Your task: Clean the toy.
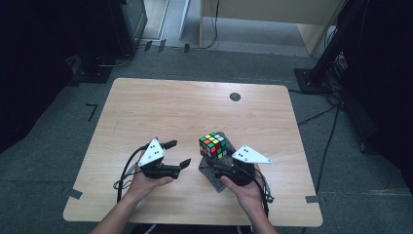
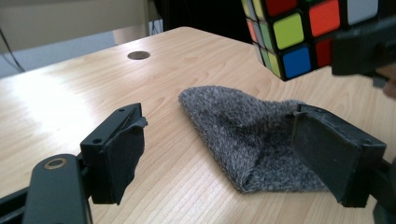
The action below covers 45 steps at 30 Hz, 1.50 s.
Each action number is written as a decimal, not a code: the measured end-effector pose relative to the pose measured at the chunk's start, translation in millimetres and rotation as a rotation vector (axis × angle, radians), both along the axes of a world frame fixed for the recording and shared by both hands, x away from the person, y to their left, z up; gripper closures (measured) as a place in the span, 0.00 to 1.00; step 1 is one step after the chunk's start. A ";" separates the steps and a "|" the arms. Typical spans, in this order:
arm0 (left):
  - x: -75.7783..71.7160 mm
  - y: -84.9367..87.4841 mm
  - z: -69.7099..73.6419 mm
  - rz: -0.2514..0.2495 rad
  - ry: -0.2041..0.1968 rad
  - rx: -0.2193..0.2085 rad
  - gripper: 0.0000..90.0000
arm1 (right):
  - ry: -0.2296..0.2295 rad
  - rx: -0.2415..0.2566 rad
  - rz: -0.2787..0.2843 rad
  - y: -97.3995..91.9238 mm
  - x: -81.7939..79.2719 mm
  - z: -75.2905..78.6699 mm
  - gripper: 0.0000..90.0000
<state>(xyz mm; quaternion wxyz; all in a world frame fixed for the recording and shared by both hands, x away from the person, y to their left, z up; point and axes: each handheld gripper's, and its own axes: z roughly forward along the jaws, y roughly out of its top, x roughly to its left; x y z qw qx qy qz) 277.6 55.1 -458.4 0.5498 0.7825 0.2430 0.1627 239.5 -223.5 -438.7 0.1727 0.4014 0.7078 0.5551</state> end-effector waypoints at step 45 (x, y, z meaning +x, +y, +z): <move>-20.7 -16.3 -1.0 -0.057 -0.239 0.139 0.37 | 0.161 0.111 0.098 -19.6 7.5 10.8 0.24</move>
